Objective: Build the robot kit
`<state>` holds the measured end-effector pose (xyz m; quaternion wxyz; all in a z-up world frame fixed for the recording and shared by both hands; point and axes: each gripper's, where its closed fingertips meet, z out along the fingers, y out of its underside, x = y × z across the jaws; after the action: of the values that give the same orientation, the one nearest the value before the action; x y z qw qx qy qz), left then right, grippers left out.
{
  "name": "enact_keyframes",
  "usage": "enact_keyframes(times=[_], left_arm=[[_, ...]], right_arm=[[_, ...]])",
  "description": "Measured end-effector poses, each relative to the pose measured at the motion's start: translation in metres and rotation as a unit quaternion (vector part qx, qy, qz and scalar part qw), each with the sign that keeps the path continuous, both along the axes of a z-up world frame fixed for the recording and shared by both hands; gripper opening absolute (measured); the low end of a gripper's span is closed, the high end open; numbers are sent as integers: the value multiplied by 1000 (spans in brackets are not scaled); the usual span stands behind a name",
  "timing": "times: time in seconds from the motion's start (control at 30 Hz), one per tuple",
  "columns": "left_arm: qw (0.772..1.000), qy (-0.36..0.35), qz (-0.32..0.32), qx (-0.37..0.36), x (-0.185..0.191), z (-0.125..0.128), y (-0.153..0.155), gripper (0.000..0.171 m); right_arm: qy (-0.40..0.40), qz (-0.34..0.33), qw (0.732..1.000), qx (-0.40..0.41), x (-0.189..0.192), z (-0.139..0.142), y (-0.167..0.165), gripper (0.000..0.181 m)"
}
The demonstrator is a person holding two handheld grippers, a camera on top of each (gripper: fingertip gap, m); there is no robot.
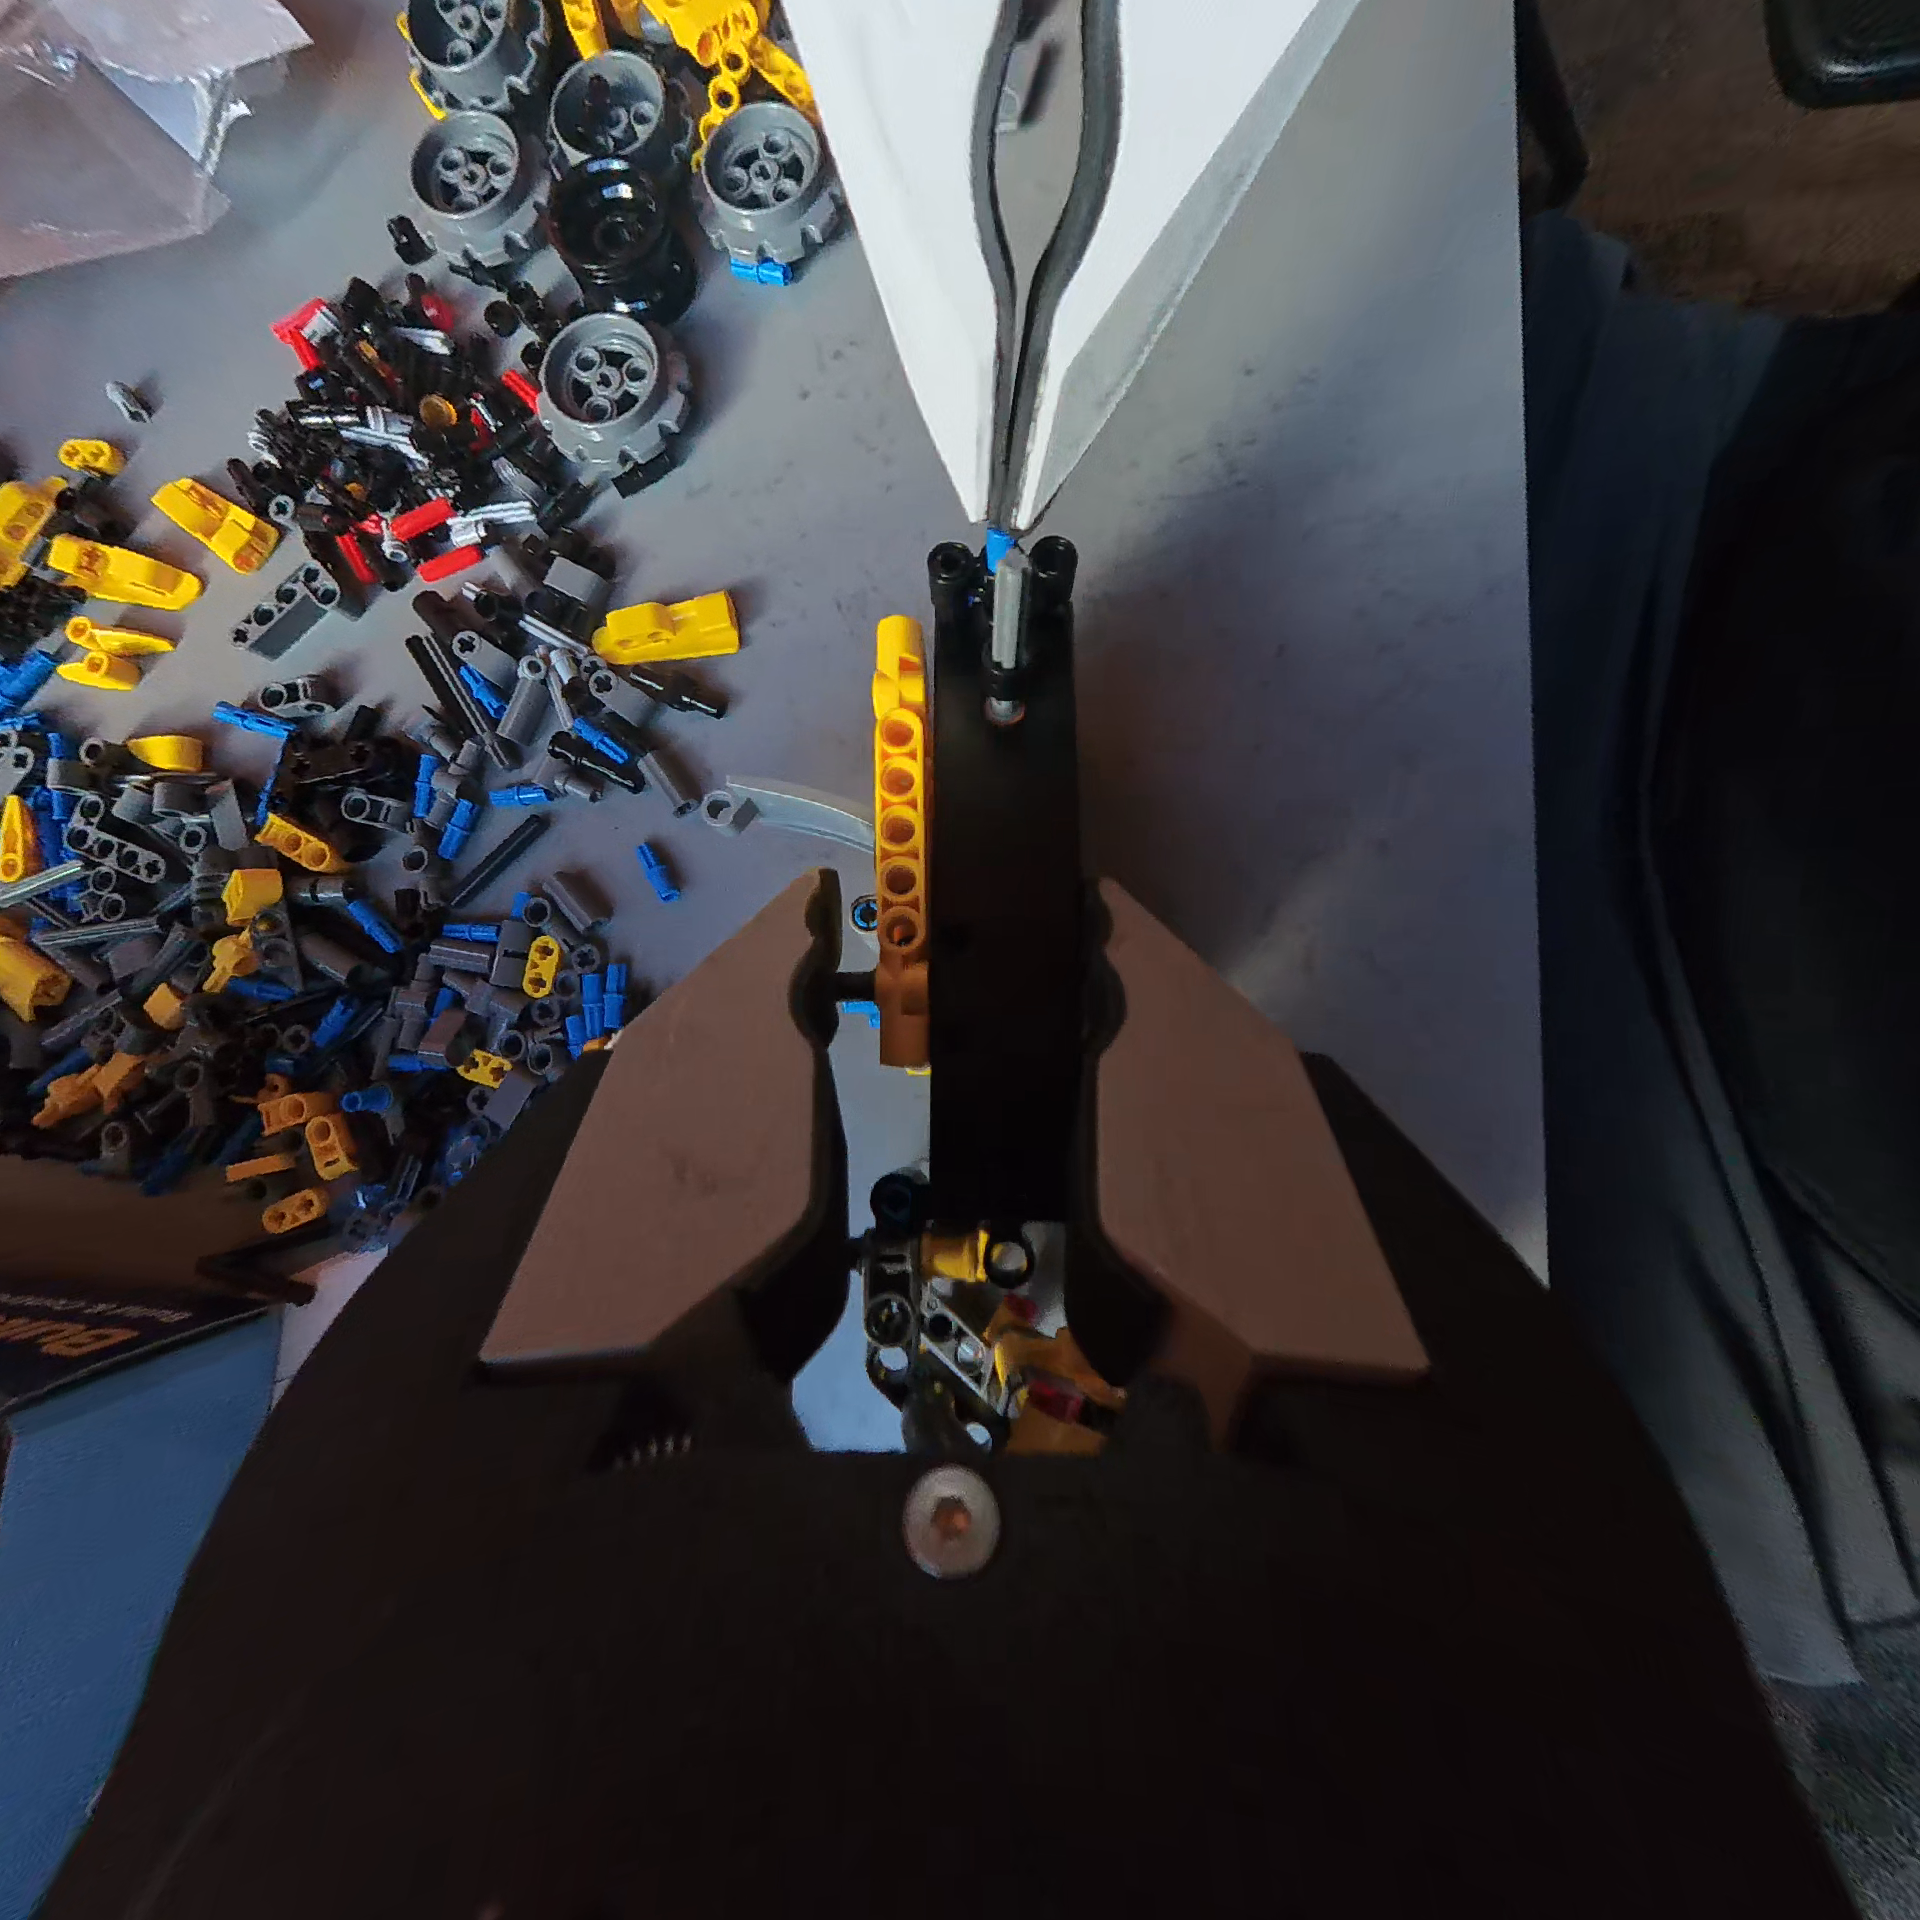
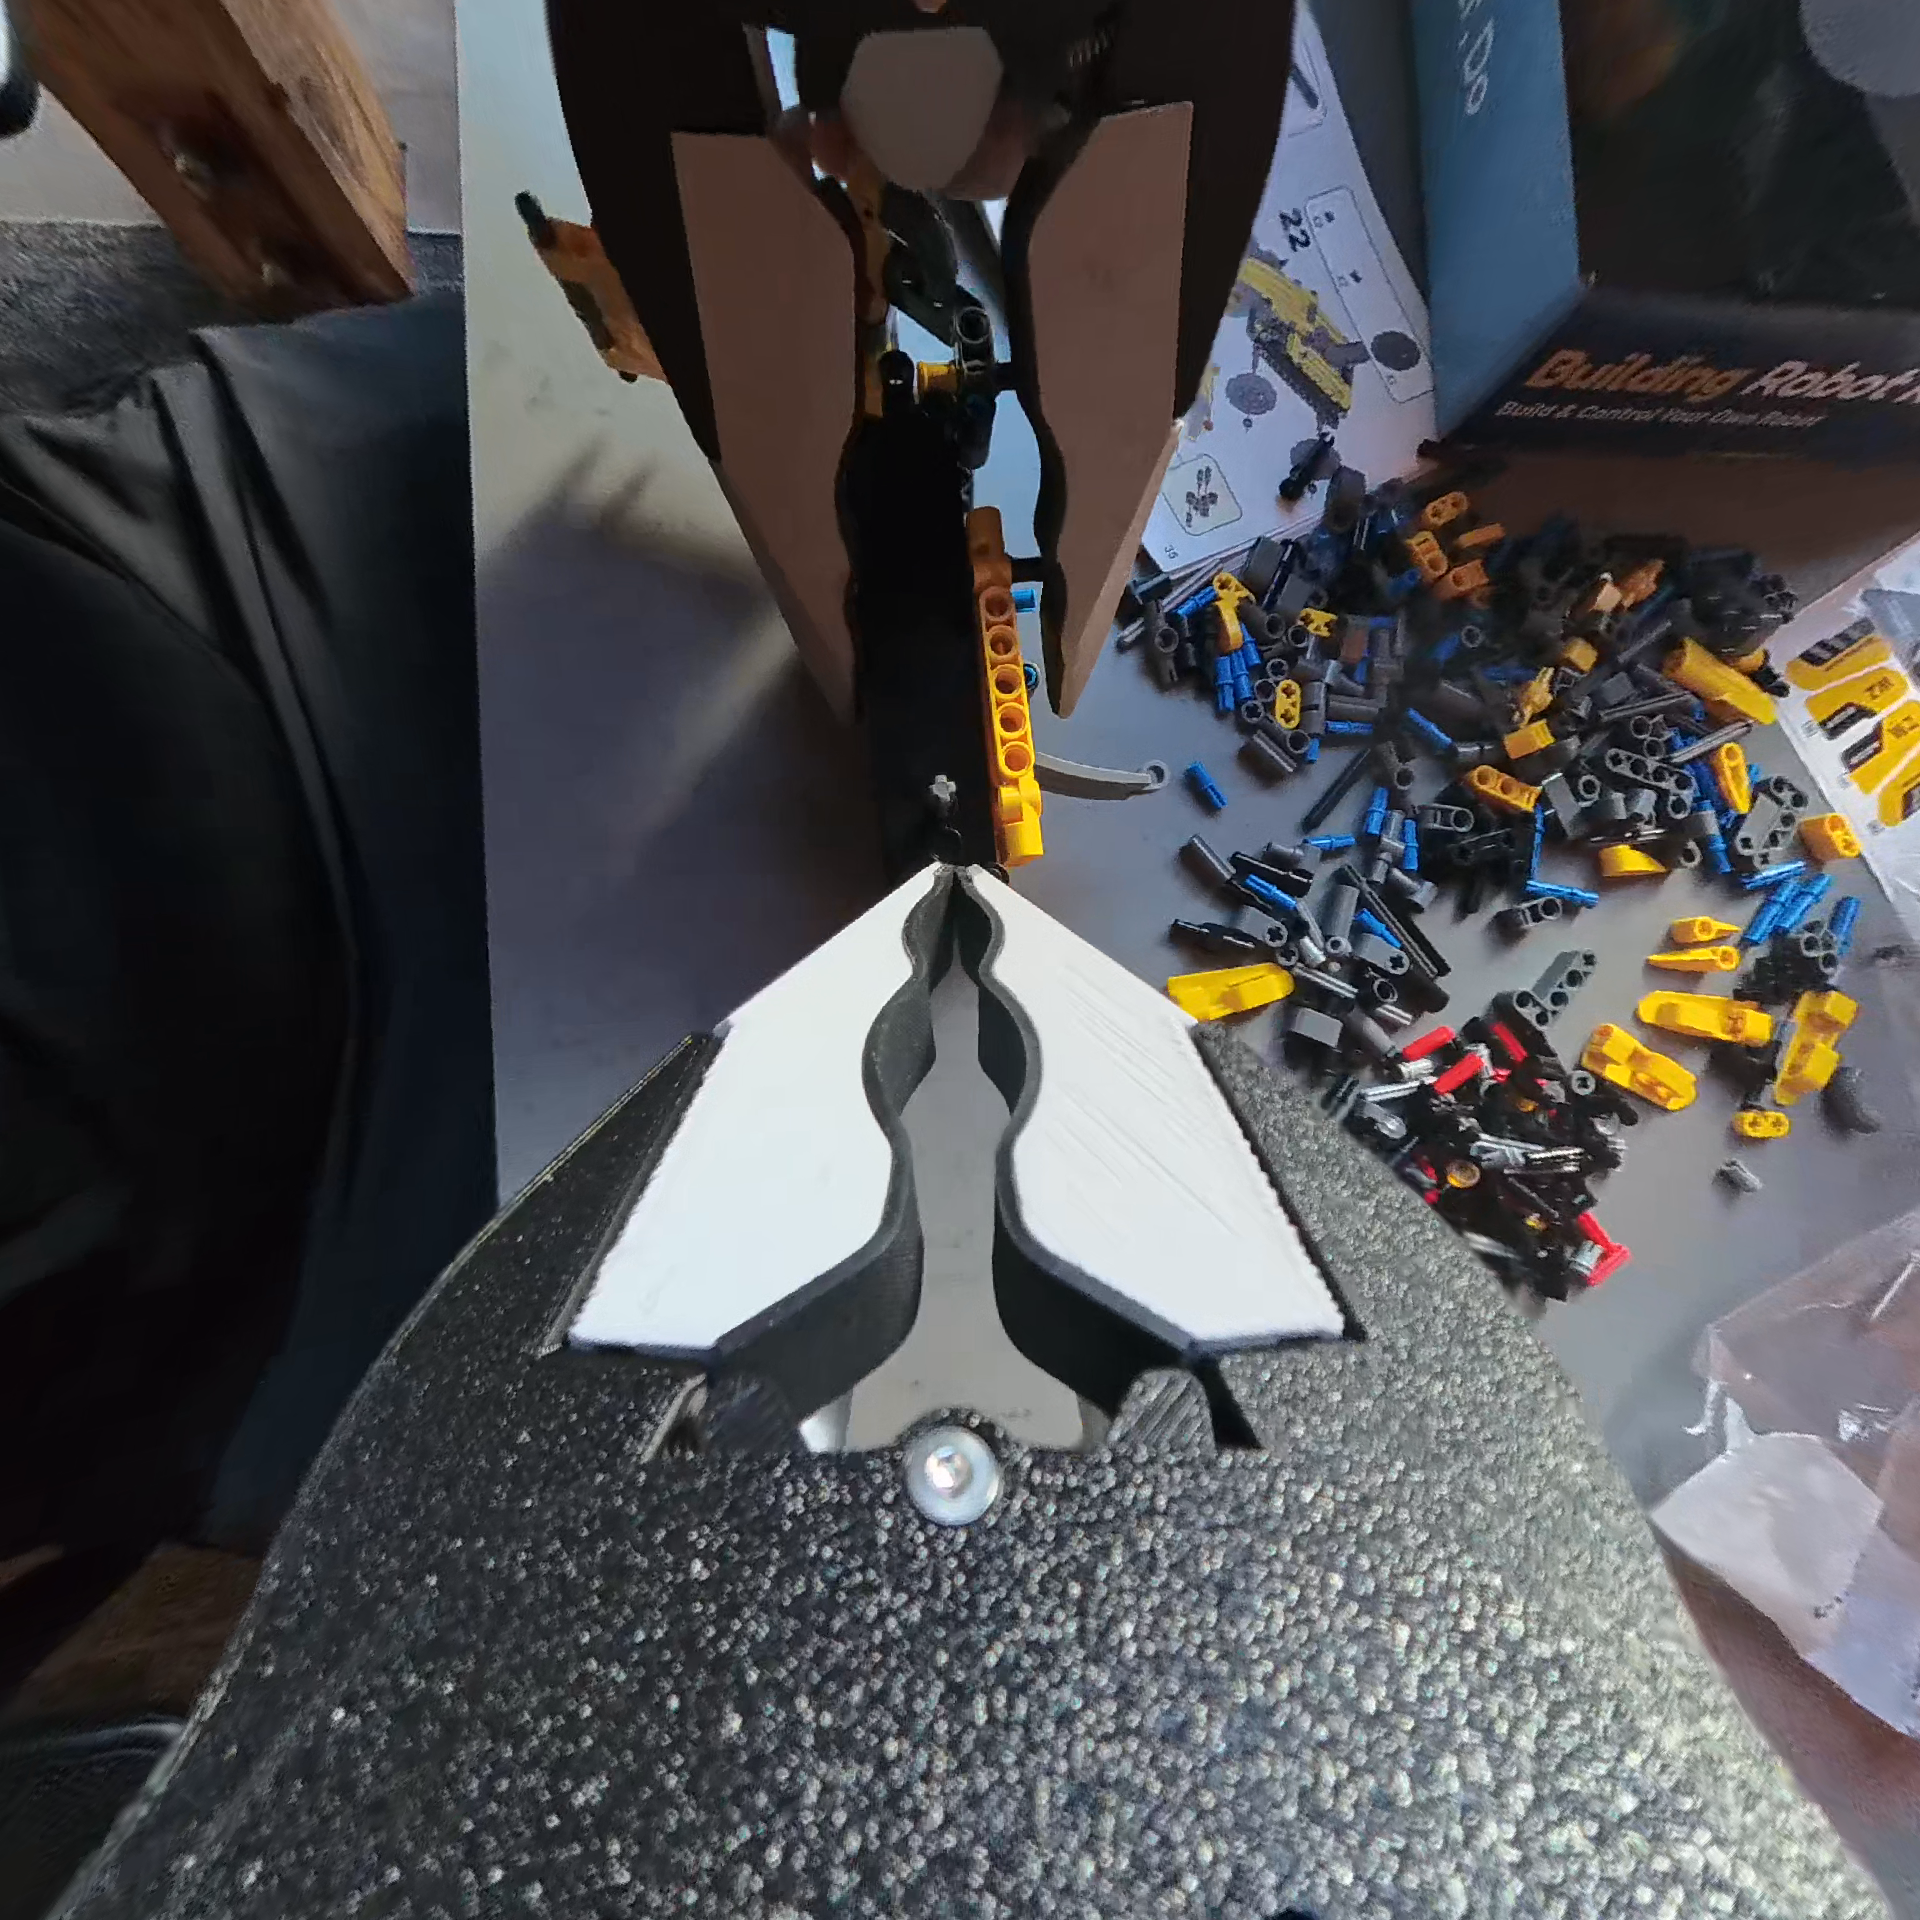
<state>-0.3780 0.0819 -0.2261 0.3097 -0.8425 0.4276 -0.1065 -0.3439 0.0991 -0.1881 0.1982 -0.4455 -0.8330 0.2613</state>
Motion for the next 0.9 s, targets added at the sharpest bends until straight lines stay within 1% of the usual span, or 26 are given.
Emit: enact_keyframes(times=[0.1,0.23,0.37,0.43,0.5,0.53,0.57,0.6,0.63,0.7,0.83,0.9], left_arm=[[1000,-12,3,15,1,1,0,43],[999,-29,9,27,3,1,1,43],[999,-31,6,38,3,2,1,43],[998,-52,13,37,5,4,3,42],[998,-50,9,37,4,3,2,42],[998,-40,9,39,3,2,1,42],[998,-33,9,46,4,2,1,42],[998,-32,8,52,4,3,0,42],[998,-39,8,53,4,3,1,42],[997,-59,9,50,4,4,2,42],[997,-56,8,56,4,4,2,42],[996,-60,7,61,5,4,2,42]], right_arm=[[-19,-19,999,-45,1,-1,-1,0],[-52,-23,997,-44,2,-2,-1,0],[-88,-57,991,-80,0,-2,4,0],[-111,-64,990,-65,-4,-3,9,0],[-124,-28,991,-31,-4,-3,0,0],[-131,-24,991,-23,-3,-3,-2,0],[-138,-30,989,-37,-2,-3,-2,0],[-145,-41,986,-68,-3,-3,-1,0],[-147,-53,983,-100,-4,-3,0,0],[-148,-59,978,-137,-4,-3,0,0],[-152,-69,970,-178,-3,-3,-2,0],[-138,-78,971,-178,-4,-3,1,0]])
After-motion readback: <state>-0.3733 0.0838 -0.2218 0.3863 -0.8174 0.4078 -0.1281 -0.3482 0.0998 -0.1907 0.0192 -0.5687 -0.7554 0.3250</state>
